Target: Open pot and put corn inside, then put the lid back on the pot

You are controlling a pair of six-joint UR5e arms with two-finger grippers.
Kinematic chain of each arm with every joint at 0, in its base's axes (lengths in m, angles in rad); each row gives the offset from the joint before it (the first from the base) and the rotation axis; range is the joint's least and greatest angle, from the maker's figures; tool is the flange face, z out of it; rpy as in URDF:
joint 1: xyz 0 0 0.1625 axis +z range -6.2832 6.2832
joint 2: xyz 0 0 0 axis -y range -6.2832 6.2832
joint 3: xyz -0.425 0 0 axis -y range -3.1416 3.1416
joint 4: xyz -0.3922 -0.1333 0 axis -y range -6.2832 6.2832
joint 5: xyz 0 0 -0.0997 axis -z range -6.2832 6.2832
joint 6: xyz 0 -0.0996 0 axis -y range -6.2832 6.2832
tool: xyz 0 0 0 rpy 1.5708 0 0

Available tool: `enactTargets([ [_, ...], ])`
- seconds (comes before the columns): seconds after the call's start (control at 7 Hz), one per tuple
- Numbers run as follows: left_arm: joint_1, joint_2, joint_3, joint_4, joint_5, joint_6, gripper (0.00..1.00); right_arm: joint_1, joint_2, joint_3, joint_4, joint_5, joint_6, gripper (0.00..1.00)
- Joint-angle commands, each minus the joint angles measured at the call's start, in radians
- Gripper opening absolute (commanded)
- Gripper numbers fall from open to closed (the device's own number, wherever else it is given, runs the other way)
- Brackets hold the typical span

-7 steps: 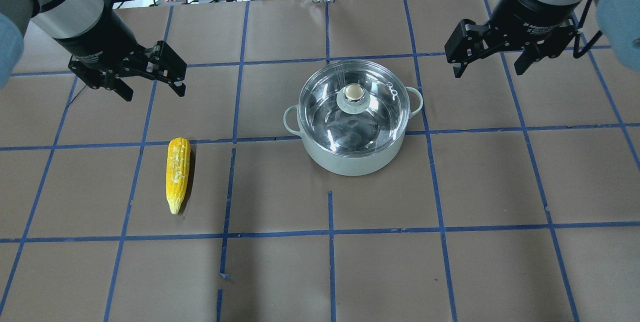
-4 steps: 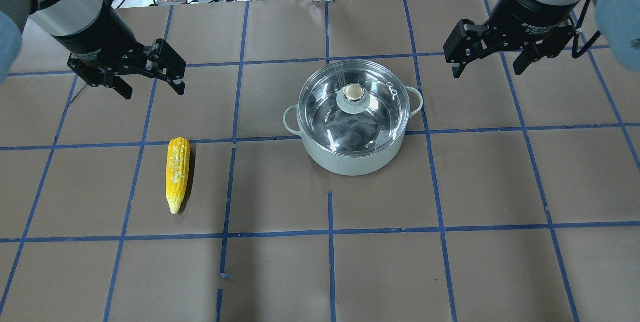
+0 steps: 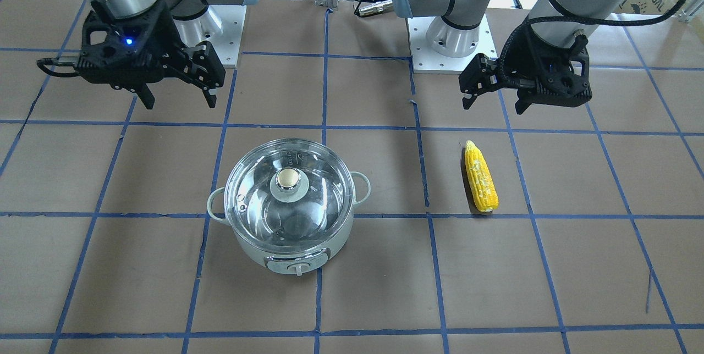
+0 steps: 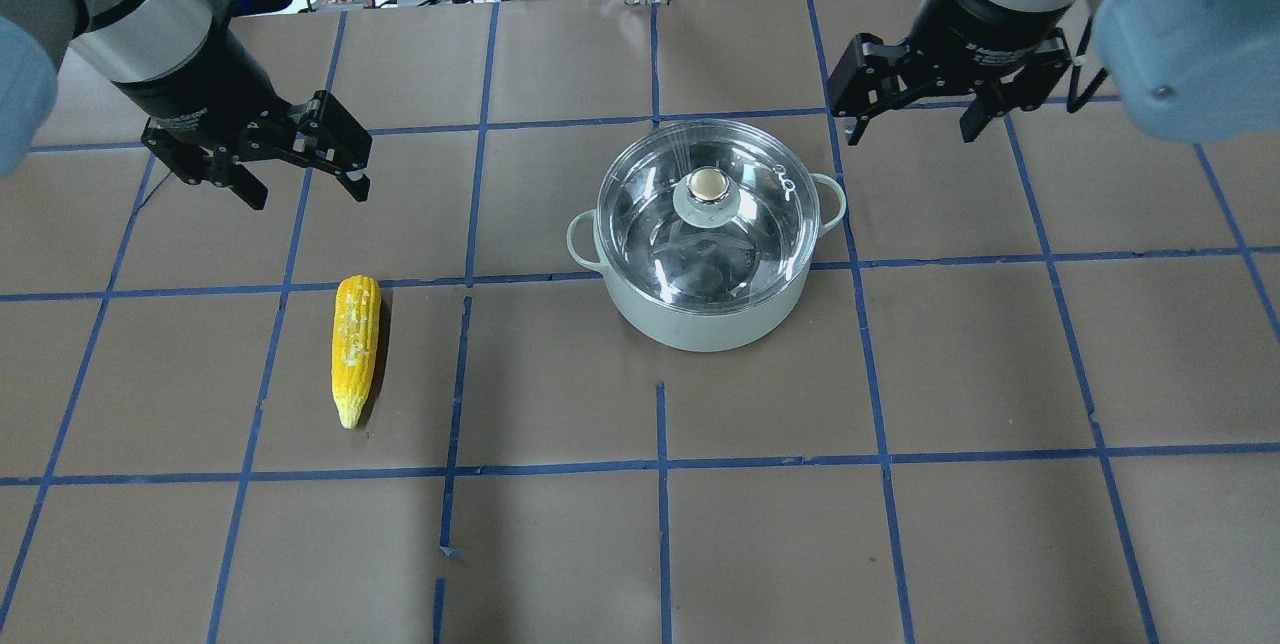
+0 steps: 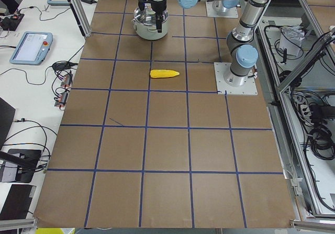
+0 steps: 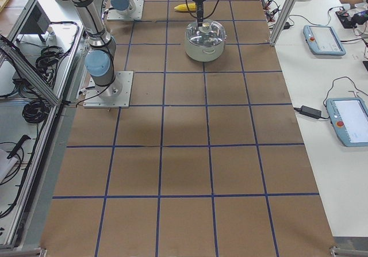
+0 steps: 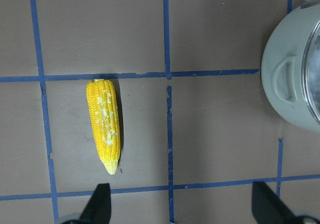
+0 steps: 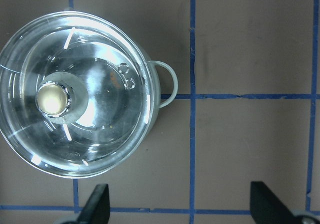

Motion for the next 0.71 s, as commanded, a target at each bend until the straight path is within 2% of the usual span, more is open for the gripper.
enactTargets([
  [0.0, 0.089, -0.018, -0.021, 0.010, 0.000, 0.100, 1.00, 0.083, 0.082, -0.042, -0.063, 0.003, 0.077, 0.99],
  [0.14, 0.141, -0.036, -0.044, 0.025, -0.001, 0.088, 1.00, 0.104, 0.136, -0.088, -0.061, 0.003, 0.099, 0.99],
  [0.57, 0.146, -0.125, -0.160, 0.315, 0.031, -0.014, 1.00, 0.190, 0.300, -0.193, -0.075, -0.010, 0.171, 0.99],
])
